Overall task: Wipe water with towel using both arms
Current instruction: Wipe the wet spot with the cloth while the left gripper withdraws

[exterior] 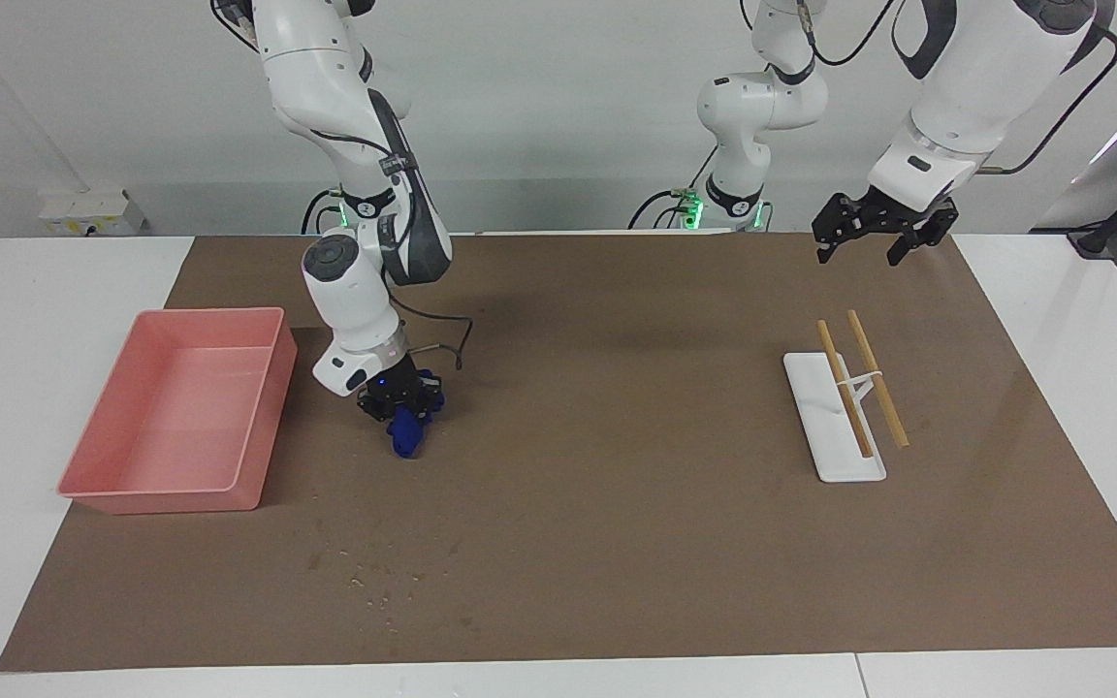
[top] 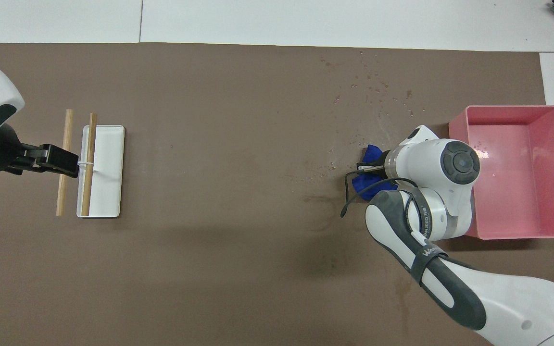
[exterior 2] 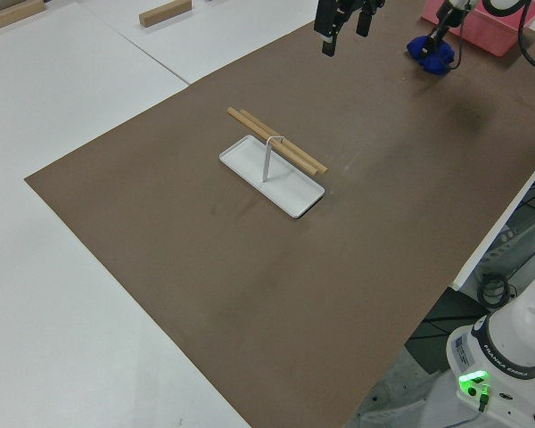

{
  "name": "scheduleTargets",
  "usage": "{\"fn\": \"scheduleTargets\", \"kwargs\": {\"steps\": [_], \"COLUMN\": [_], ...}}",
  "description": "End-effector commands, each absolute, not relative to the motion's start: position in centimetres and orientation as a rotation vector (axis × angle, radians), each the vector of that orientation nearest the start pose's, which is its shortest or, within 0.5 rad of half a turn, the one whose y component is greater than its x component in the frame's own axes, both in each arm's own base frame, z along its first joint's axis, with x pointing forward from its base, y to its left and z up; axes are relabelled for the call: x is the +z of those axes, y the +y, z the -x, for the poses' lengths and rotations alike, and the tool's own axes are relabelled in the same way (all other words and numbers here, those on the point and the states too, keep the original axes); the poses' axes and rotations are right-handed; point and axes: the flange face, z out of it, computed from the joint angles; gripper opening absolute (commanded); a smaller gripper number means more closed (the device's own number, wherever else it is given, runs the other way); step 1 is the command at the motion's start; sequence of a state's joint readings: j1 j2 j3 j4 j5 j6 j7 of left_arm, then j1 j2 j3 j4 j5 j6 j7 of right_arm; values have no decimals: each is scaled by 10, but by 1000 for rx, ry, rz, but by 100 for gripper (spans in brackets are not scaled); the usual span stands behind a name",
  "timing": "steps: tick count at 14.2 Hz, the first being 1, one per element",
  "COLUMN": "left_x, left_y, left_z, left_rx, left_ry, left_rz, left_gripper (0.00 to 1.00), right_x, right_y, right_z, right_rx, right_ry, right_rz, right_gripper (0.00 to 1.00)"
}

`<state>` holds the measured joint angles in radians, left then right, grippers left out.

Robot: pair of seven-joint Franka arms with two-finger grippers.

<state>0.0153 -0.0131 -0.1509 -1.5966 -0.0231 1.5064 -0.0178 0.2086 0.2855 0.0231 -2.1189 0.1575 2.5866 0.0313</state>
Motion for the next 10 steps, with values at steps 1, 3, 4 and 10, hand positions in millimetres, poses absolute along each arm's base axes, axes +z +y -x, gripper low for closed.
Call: {"fn": "scheduleTargets", "kwargs": {"steps": [1,3,4,10], "left_x": [614,614,614,614], "left_y": [-73,-69,-69,-70], "left_z": [-536,-537,-537,-537], "left_rx": [106,108,108,105], "left_ry": [185,173,175,178], "left_rz": [3160,3161,3161,3161], "left_gripper": [100,100,100,100], "right_x": [277,274,275,288], "right_y": [138,146,148,141], "right_z": [-614,-619,-625,-657], "right_rx": [-316,-363,-384,-496], "right_ry": [-148,-162,-172,-313], "right_rz": [3006,2996,2994,3044], "right_gripper": [0,0,0,0]}}
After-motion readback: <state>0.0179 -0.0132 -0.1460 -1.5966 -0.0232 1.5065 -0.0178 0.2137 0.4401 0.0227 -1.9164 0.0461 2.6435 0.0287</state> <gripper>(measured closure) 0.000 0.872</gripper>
